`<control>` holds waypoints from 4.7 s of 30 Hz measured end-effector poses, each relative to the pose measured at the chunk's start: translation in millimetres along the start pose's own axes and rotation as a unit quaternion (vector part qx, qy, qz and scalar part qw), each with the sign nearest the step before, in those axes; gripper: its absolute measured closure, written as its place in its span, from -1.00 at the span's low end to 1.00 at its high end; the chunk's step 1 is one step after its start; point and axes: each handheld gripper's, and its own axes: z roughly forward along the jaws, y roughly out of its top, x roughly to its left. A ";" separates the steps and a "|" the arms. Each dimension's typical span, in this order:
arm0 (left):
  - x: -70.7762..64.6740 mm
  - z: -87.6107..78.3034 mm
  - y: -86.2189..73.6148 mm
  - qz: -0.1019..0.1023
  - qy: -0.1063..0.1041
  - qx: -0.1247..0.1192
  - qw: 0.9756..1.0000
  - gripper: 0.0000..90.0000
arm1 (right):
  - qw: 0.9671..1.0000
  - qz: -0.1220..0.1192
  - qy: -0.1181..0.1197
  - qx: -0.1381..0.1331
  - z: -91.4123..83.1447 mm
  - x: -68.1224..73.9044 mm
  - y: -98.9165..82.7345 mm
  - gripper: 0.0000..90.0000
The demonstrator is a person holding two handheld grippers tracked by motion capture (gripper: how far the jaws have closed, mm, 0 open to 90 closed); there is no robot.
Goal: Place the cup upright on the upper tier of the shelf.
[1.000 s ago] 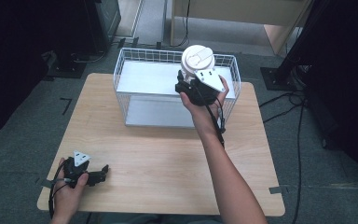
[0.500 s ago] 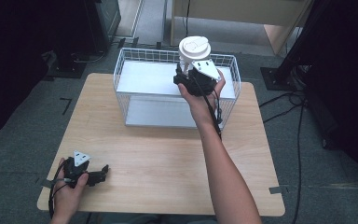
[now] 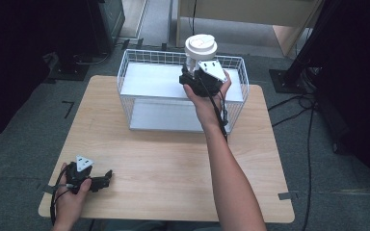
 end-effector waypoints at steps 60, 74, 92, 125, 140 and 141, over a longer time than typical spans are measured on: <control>0.1 0.2 0.0 0.001 0.001 -0.001 1.000 -0.97 | 0.998 -0.013 0.058 -0.001 -52.3 -29.2 -8.0 -0.89; 0.1 0.1 0.0 0.001 0.001 0.000 1.000 -0.97 | 0.998 -0.027 0.064 0.003 -105.2 -58.2 -29.3 -0.90; -0.3 0.2 -0.1 -0.001 0.000 -0.001 1.000 -0.97 | 0.998 -0.033 0.039 0.021 -153.9 -102.4 -72.8 -0.90; -0.1 0.0 -0.1 0.000 0.000 0.000 1.000 -0.97 | 0.989 -0.013 -0.036 0.140 -205.6 -176.3 -193.0 -0.90; -0.2 0.0 -0.1 0.000 0.000 0.000 1.000 -0.97 | 0.977 -0.009 -0.058 0.203 -223.3 -200.7 -222.7 -0.89; -0.2 0.0 -0.1 0.000 0.000 0.000 1.000 -0.97 | 0.977 -0.009 -0.059 0.207 -224.2 -202.1 -224.5 -0.88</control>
